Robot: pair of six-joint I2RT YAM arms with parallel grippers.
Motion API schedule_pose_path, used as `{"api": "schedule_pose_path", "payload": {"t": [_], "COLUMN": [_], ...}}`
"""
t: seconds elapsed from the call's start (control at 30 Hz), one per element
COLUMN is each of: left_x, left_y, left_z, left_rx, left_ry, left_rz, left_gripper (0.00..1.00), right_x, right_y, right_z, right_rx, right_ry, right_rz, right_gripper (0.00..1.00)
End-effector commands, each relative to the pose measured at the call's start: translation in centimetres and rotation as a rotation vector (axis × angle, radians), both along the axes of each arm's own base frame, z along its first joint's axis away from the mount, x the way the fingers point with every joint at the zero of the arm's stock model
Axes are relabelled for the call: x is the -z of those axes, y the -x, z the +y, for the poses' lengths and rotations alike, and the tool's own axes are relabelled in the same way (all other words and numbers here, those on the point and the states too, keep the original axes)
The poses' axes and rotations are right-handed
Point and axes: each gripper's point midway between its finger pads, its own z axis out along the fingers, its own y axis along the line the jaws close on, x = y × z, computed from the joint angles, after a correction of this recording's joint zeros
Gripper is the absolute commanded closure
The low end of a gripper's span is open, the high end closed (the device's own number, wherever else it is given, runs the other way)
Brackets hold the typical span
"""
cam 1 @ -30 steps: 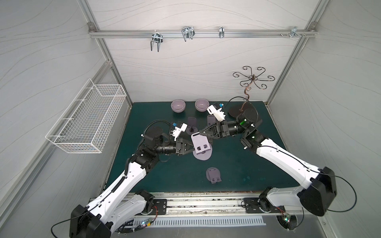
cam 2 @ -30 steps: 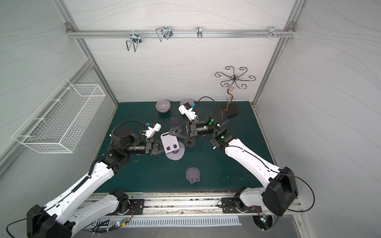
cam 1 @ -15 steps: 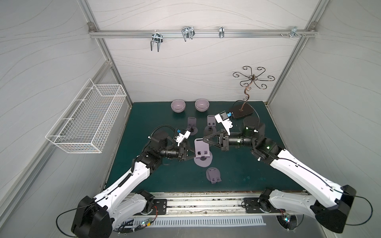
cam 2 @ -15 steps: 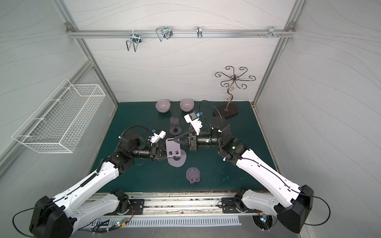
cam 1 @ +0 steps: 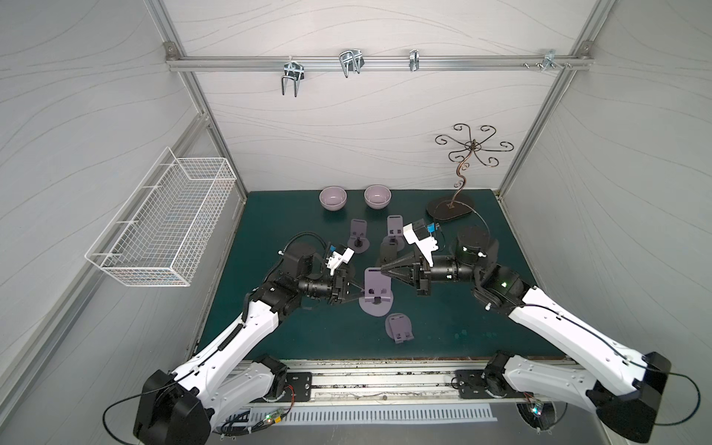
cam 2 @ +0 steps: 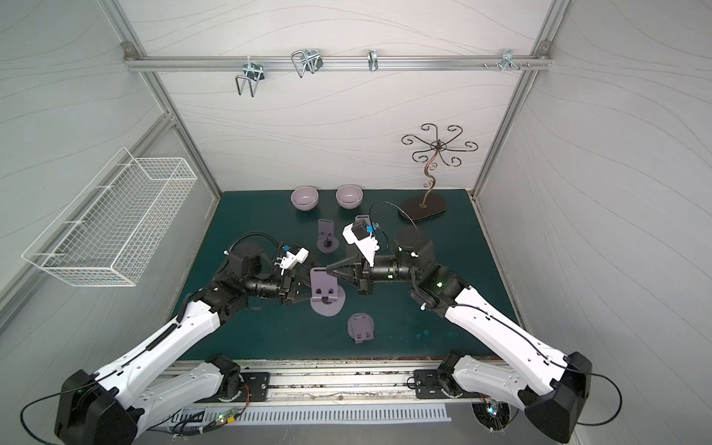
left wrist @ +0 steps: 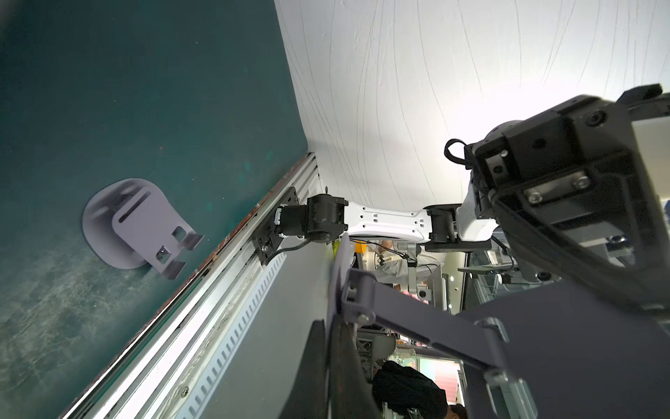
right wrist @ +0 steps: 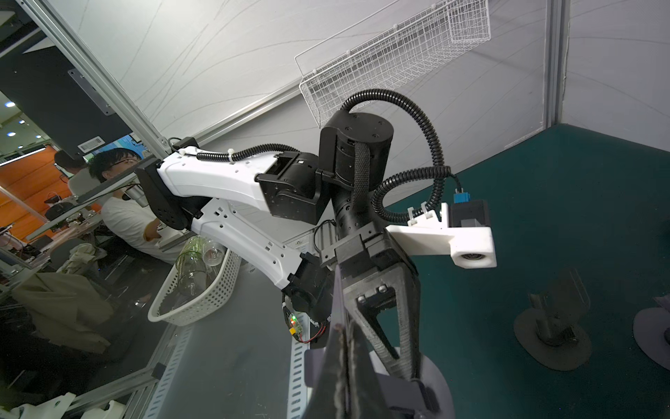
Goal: Open the phone stand
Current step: Open the phone stand, then place the phone stand at the center of the board.
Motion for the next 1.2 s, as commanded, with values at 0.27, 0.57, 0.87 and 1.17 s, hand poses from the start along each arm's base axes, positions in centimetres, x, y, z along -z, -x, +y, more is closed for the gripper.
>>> {"api": "schedule_pose_path", "payload": {"t": [0.27, 0.57, 0.87, 1.17], "left_x": [0.3, -3.7, -7.9, -6.4], "left_y": [-2.6, -4.8, -7.1, -8.2], "left_z": [6.4, 11.1, 12.1, 11.9], "left_rx": [-0.356, -0.551, -0.642, -0.639], "left_ry": [-0.223, -0.396, -0.362, -0.328], "left_rz": [0.067, -0.132, -0.250, -0.216], "left_gripper": [0.52, 0.49, 0.48, 0.48], "right_x": [0.9, 10.7, 17.4, 20.0], "right_y": [0.4, -2.3, -4.2, -6.6], "right_z": [0.1, 4.4, 8.7, 11.0], "right_rx": [0.051, 0.042, -0.012, -0.036], "right_ry": [-0.104, 0.074, 0.172, 0.169], "right_rz": [-0.054, 0.048, 0.097, 0.128], "right_gripper": [1.00, 1.00, 1.00, 1.00]}}
